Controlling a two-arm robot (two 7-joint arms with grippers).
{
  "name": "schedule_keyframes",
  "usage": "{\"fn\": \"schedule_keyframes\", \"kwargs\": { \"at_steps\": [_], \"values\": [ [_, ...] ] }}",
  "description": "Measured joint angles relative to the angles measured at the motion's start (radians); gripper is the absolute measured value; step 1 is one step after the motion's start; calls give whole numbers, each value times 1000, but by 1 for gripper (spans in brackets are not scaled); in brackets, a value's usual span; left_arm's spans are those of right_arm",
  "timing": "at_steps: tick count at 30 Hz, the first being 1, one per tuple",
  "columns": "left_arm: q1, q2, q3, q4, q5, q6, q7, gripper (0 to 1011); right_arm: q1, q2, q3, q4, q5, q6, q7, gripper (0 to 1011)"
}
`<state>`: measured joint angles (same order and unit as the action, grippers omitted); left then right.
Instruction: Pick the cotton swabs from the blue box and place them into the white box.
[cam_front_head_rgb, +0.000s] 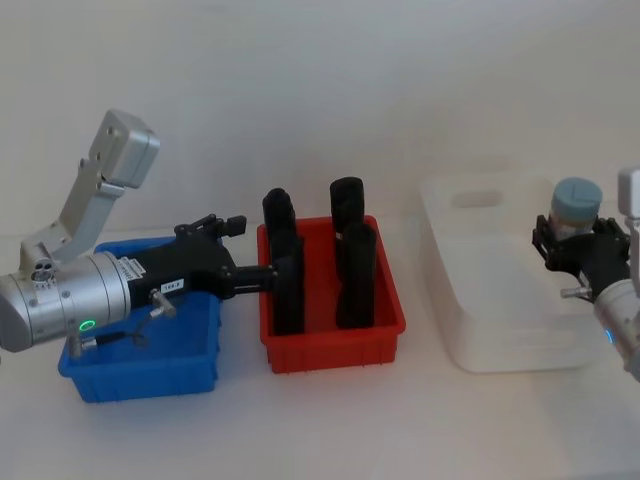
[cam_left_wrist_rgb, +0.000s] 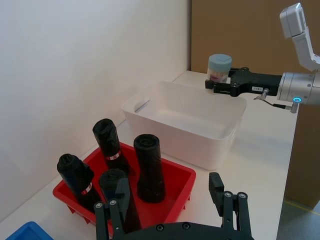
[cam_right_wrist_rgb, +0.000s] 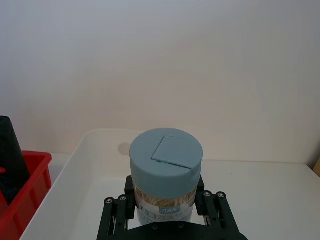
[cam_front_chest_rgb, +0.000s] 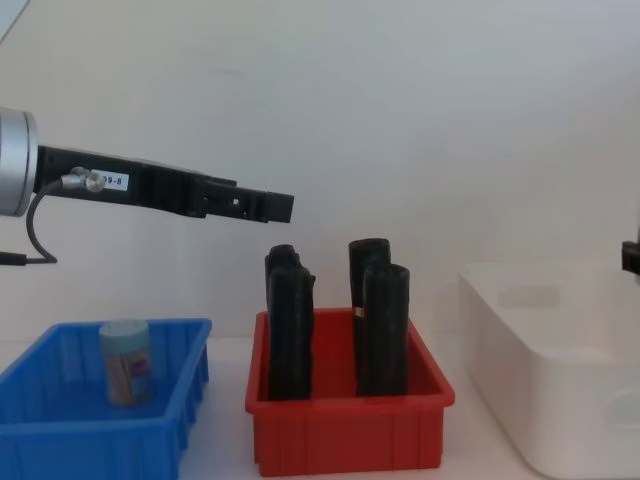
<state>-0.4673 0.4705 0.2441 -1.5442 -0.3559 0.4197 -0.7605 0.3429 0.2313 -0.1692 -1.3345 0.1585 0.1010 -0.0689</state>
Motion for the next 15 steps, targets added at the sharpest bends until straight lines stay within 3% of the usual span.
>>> {"fn": "schedule_keyframes", "kwargs": {
  "at_steps": [15],
  "values": [
    [0, 0, 0, 0, 0, 0, 0, 1004, 72, -14, -2, 134, -49, -4, 59, 697]
  ]
}}
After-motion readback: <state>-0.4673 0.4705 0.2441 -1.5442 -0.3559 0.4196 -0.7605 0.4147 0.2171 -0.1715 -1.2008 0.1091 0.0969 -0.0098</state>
